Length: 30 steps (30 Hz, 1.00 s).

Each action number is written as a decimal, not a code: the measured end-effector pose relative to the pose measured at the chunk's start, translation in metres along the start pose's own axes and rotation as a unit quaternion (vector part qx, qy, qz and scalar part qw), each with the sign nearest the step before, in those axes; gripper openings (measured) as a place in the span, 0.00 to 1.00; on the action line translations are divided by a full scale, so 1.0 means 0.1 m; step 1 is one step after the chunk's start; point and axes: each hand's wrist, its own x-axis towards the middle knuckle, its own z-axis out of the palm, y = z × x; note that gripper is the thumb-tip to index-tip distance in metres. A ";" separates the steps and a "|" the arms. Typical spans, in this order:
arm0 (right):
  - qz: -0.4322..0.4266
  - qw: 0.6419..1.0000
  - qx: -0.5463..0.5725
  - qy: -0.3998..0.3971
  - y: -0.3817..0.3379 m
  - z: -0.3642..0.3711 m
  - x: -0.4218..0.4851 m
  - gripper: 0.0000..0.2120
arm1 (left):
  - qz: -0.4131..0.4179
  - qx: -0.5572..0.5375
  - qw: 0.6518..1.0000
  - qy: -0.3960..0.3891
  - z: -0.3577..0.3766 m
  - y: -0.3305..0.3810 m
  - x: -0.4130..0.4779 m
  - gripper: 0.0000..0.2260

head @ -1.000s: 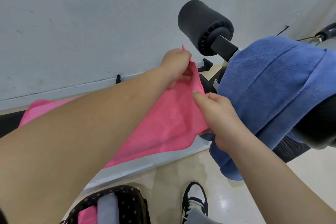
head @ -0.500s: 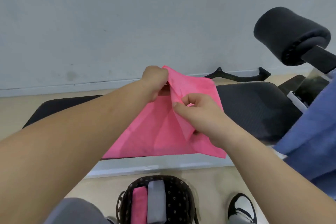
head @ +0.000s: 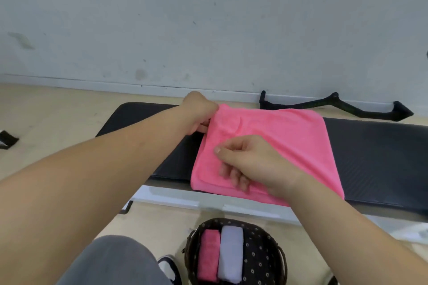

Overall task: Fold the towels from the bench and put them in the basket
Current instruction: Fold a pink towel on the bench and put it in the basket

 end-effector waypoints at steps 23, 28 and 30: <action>0.027 0.875 -0.477 0.078 0.40 -0.73 -0.80 0.10 | 0.119 0.175 0.976 0.051 0.15 -0.58 -0.62 0.17; -0.027 0.887 -0.432 0.161 0.37 -0.78 -0.74 0.14 | 0.110 0.111 0.987 0.038 0.06 -0.54 -0.67 0.15; -0.045 0.863 -0.463 0.195 0.39 -0.76 -0.65 0.23 | 0.118 0.123 0.985 0.039 0.03 -0.57 -0.70 0.14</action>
